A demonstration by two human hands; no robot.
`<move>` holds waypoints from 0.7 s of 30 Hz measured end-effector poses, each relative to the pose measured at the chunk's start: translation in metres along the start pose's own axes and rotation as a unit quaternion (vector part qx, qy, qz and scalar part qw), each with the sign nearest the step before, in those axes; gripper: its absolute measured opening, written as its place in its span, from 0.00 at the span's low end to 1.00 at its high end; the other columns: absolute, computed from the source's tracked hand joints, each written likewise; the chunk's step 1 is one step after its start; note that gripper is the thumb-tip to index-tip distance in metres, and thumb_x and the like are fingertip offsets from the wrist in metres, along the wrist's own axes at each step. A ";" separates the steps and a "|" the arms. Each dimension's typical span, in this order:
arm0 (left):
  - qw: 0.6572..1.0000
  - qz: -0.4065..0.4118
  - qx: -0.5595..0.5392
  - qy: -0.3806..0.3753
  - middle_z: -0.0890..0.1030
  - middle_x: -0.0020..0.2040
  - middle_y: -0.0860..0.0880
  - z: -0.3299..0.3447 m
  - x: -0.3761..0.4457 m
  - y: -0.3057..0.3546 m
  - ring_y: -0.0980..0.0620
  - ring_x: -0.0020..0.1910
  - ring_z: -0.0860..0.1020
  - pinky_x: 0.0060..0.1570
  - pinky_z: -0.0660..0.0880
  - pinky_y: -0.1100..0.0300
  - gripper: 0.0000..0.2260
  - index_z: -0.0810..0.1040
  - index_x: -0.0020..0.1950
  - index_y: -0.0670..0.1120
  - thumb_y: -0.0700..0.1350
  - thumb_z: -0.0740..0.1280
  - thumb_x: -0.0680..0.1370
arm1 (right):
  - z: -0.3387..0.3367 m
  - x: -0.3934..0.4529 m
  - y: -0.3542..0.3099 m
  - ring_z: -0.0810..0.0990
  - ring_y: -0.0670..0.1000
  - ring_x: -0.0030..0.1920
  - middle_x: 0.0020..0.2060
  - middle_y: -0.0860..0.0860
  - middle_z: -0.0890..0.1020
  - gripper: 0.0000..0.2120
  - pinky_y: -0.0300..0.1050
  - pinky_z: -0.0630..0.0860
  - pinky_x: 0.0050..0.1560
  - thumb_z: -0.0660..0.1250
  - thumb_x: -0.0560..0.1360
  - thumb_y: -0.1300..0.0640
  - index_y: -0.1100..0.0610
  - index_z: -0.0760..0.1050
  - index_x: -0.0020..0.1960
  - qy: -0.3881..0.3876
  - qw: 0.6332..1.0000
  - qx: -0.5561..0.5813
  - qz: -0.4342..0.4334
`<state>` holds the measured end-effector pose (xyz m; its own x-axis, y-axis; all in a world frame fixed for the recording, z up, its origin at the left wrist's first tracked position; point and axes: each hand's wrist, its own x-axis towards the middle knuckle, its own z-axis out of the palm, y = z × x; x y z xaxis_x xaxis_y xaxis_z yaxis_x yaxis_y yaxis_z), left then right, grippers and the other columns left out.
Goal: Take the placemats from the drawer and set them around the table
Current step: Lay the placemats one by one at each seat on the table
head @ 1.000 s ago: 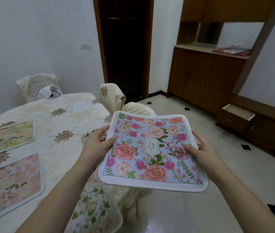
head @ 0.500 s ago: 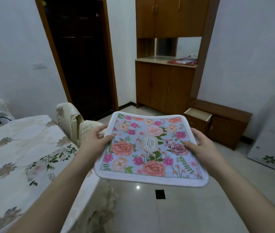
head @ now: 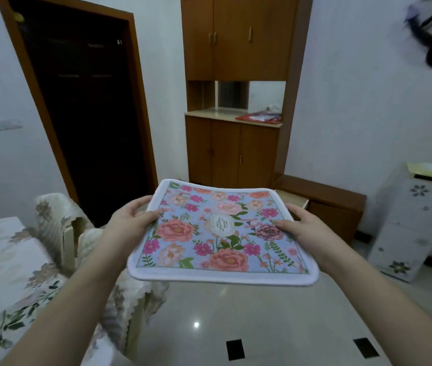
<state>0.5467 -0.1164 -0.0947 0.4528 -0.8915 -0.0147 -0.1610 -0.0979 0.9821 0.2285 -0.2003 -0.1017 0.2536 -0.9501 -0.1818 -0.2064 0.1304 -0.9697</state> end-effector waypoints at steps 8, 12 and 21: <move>0.999 0.024 -0.008 -0.035 0.86 0.39 0.43 0.008 0.089 0.028 0.42 0.37 0.86 0.29 0.81 0.54 0.18 0.73 0.68 0.54 0.43 0.68 0.80 | -0.004 0.074 -0.033 0.86 0.61 0.45 0.47 0.58 0.86 0.27 0.55 0.83 0.40 0.67 0.78 0.62 0.48 0.63 0.73 -0.004 0.999 0.030 -0.023; 0.998 0.040 -0.014 -0.043 0.86 0.40 0.43 0.031 0.130 0.037 0.41 0.37 0.86 0.29 0.81 0.54 0.19 0.71 0.70 0.52 0.43 0.67 0.80 | -0.021 0.113 -0.047 0.86 0.60 0.43 0.44 0.58 0.86 0.25 0.52 0.83 0.35 0.67 0.78 0.62 0.48 0.64 0.71 0.010 0.998 0.046 -0.038; 0.999 0.043 -0.020 -0.019 0.86 0.38 0.43 0.114 0.230 0.052 0.42 0.36 0.85 0.26 0.80 0.56 0.18 0.72 0.69 0.53 0.42 0.66 0.80 | -0.083 0.237 -0.059 0.86 0.60 0.43 0.49 0.58 0.85 0.28 0.53 0.83 0.36 0.67 0.78 0.62 0.47 0.62 0.73 -0.006 0.995 0.080 -0.056</move>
<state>0.5423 -0.3771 -0.0683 0.4056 -0.9118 0.0642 -0.1634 -0.0033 0.9866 0.2224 -0.4567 -0.0738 0.2784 -0.9578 -0.0712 -0.0222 0.0677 -0.9975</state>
